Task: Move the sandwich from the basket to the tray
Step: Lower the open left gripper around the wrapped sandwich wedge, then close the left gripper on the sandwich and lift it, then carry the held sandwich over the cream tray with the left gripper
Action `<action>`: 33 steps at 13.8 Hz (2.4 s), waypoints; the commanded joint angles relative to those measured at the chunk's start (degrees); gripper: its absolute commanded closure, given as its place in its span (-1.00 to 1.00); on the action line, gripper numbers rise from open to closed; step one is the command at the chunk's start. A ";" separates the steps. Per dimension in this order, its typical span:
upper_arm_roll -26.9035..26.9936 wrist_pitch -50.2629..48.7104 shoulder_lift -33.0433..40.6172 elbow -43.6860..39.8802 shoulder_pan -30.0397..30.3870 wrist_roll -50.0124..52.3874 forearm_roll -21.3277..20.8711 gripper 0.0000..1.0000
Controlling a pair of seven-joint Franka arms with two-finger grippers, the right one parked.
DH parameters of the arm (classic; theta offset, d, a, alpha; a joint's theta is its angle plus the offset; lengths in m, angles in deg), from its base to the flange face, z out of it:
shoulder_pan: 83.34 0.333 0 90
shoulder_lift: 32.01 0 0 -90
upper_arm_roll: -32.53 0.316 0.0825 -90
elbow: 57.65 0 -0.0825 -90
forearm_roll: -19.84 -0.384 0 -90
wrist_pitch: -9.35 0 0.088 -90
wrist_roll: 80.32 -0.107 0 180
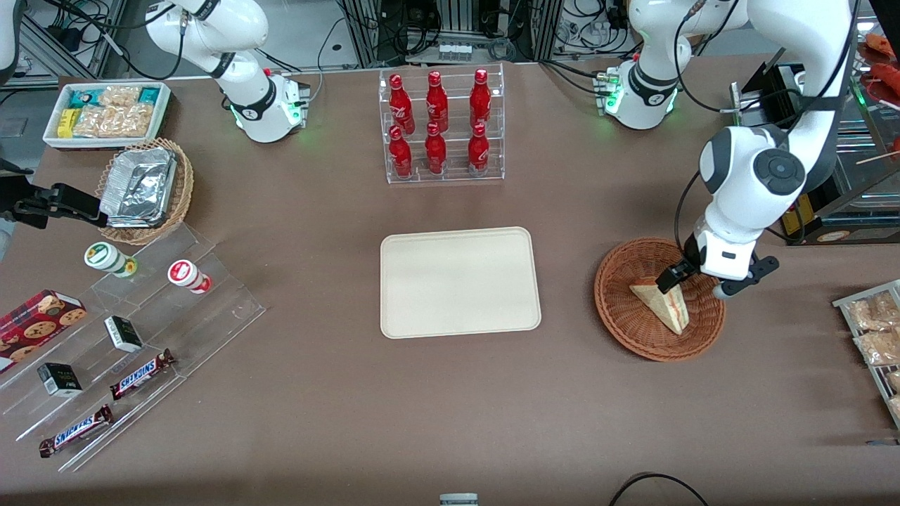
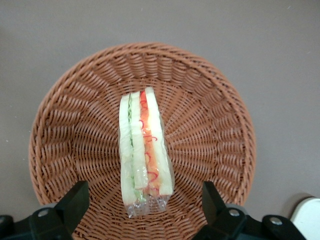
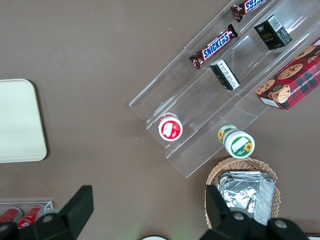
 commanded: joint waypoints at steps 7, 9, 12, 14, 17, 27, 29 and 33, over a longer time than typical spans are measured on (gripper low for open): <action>0.36 5.58 -7.41 0.09 0.43 1.51 -1.06 -1.00; 0.44 6.91 -8.73 -0.09 0.43 1.51 -1.06 -1.00; 0.36 8.58 -9.79 -0.18 0.43 1.77 -1.06 -0.63; 0.36 8.41 -9.79 -0.53 0.34 2.56 -1.06 0.99; 0.36 7.27 -8.13 -0.79 0.34 2.39 -1.06 1.00; -1.67 -36.93 -5.38 -31.18 -11.58 5.36 -1.23 1.00; -1.67 -37.03 -7.58 -33.30 -18.08 10.44 -1.32 1.00; -1.67 -36.60 -16.79 -41.54 -28.02 13.64 -1.23 1.00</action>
